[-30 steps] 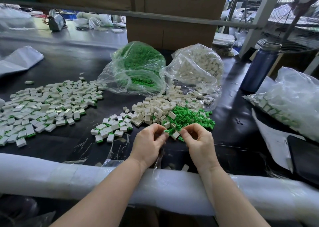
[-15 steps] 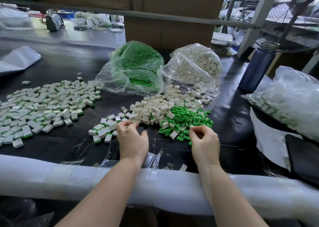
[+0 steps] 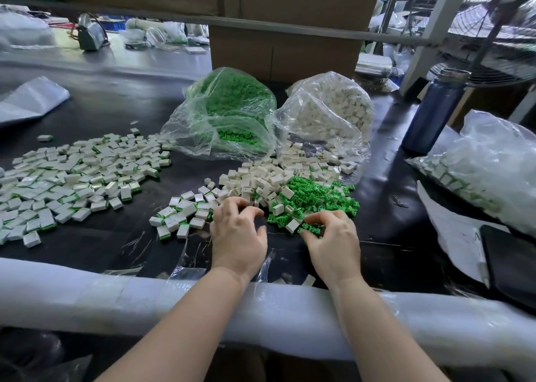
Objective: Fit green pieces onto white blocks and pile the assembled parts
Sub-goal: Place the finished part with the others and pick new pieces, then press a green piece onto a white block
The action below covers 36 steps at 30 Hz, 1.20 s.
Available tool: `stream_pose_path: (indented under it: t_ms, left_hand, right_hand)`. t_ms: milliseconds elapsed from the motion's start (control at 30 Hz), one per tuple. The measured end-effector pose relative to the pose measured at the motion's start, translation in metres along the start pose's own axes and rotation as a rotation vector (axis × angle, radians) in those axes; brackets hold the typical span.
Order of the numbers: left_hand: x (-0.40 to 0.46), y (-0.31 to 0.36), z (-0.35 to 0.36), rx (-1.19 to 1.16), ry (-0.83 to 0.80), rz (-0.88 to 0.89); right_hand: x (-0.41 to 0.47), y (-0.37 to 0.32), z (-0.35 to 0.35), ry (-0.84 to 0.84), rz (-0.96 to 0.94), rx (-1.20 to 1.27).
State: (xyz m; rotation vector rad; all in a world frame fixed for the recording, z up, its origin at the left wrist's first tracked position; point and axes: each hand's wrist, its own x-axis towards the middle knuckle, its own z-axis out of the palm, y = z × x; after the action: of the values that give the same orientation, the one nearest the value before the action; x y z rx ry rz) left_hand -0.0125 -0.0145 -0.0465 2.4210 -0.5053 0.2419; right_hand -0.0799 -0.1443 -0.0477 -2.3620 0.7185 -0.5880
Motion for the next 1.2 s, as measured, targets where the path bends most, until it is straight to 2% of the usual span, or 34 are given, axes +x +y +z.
stream_pose_path:
  t_ms: [200, 467, 667, 900, 1033, 1200]
  left_hand:
    - [-0.001, 0.000, 0.002, -0.035, -0.043, 0.146]
    - [-0.001, 0.001, 0.002, -0.080, -0.091, 0.206]
    - [-0.002, 0.001, 0.003, -0.096, -0.107, 0.212]
    - [0.000, 0.001, 0.001, -0.148, -0.116, 0.243]
    - [0.001, 0.001, 0.001, -0.171, -0.169, 0.199]
    - [0.001, 0.001, 0.004, -0.170, -0.153, 0.176]
  right_hand:
    - [-0.003, -0.006, 0.005, -0.053, -0.108, -0.228]
    - [-0.002, -0.005, 0.010, 0.018, -0.155, -0.221]
    - [-0.001, -0.005, 0.011, -0.014, -0.132, -0.294]
    - [-0.002, -0.005, 0.010, -0.065, -0.207, -0.128]
    - [-0.002, -0.006, 0.009, -0.109, -0.241, -0.075]
    - [-0.002, -0.004, 0.006, 0.013, -0.104, -0.119]
